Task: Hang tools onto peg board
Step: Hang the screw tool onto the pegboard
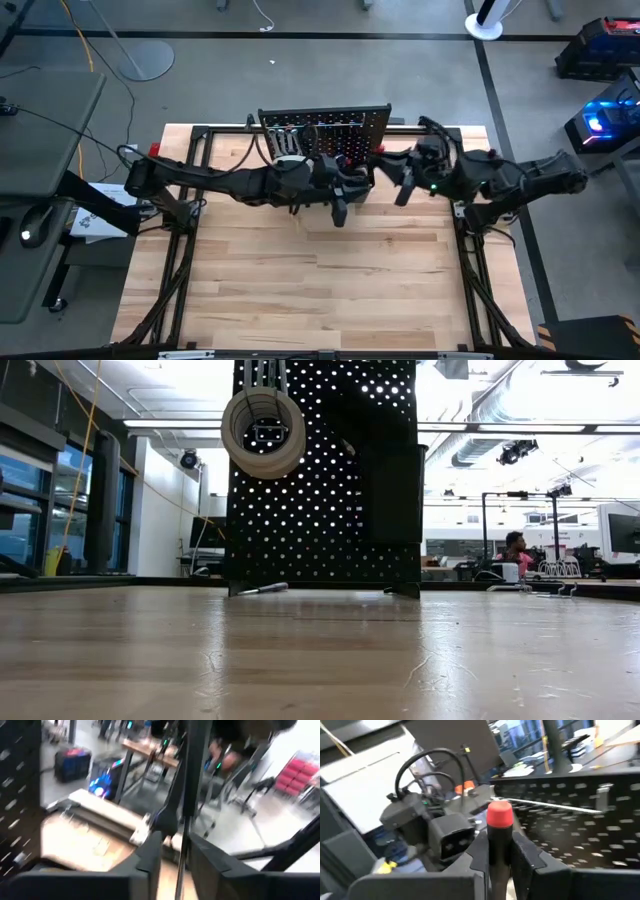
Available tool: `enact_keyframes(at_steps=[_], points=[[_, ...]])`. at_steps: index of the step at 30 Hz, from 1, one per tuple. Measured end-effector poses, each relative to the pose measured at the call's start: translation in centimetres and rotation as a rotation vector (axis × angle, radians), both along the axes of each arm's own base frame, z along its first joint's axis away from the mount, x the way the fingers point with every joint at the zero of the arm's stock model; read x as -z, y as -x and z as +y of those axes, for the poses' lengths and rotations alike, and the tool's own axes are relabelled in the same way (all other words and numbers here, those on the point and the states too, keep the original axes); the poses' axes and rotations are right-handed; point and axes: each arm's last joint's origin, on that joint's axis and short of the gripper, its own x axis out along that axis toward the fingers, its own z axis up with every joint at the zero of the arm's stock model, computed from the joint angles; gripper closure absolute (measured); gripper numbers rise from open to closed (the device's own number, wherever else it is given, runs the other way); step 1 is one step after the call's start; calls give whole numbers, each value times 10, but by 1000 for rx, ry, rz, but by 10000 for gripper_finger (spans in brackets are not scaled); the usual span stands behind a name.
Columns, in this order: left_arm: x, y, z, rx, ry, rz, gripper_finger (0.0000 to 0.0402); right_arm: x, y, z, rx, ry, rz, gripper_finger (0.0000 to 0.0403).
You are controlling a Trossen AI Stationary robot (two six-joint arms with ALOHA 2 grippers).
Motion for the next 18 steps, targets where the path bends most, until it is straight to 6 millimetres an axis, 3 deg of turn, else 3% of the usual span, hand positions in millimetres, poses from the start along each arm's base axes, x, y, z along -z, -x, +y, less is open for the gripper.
enact_keyframes(at_steps=[7, 12, 18], points=[[2, 33, 3, 18, 1, 287, 241, 3, 31, -10, 114, 36, 136, 369], [20, 49, -6, -4, 25, 423, 215, 28, 22, -11, 211, 75, 213, 369], [36, 58, -32, -15, 101, 296, 209, 71, 8, -21, 276, 97, 181, 369]])
